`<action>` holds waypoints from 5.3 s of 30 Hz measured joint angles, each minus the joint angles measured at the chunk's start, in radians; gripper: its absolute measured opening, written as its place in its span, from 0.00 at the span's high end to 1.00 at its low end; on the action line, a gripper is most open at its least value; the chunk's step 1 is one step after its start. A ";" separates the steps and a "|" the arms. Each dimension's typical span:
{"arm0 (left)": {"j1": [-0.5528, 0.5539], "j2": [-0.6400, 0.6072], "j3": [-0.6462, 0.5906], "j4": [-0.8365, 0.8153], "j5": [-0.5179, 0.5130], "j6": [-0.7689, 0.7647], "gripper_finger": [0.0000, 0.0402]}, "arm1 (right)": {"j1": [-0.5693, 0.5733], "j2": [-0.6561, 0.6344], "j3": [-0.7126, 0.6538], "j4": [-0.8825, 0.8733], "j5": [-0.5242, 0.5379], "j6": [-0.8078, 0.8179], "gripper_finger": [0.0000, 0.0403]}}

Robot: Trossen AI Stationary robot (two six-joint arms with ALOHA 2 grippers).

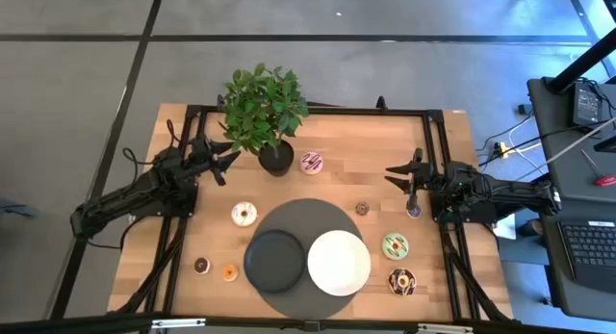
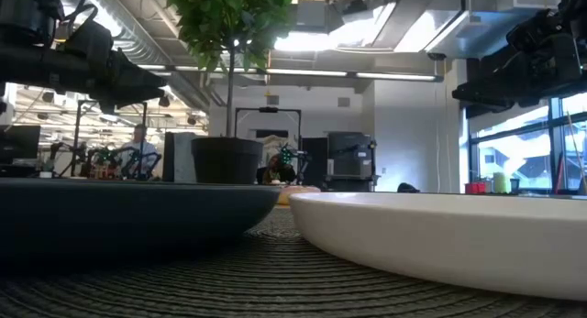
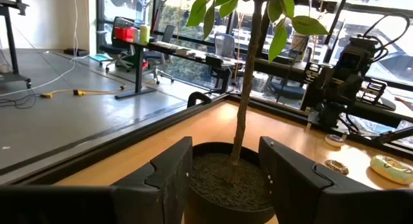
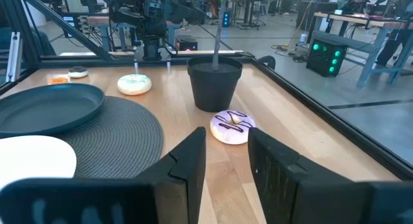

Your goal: Pick & Place donuts

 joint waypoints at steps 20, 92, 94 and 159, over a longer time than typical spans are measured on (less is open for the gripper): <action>0.000 0.000 0.000 0.000 0.000 0.000 0.56 | 0.000 0.000 0.000 0.000 0.000 0.000 0.71; -0.011 0.012 0.001 0.017 0.149 -0.062 0.58 | 0.000 0.003 0.000 -0.008 -0.080 0.123 0.30; -0.030 0.029 0.004 0.018 0.208 -0.055 0.59 | 0.000 0.003 0.000 -0.008 -0.079 0.111 0.30; -0.152 0.280 0.005 0.033 0.159 0.007 0.65 | 0.499 1.031 0.607 -0.718 -0.302 0.487 0.54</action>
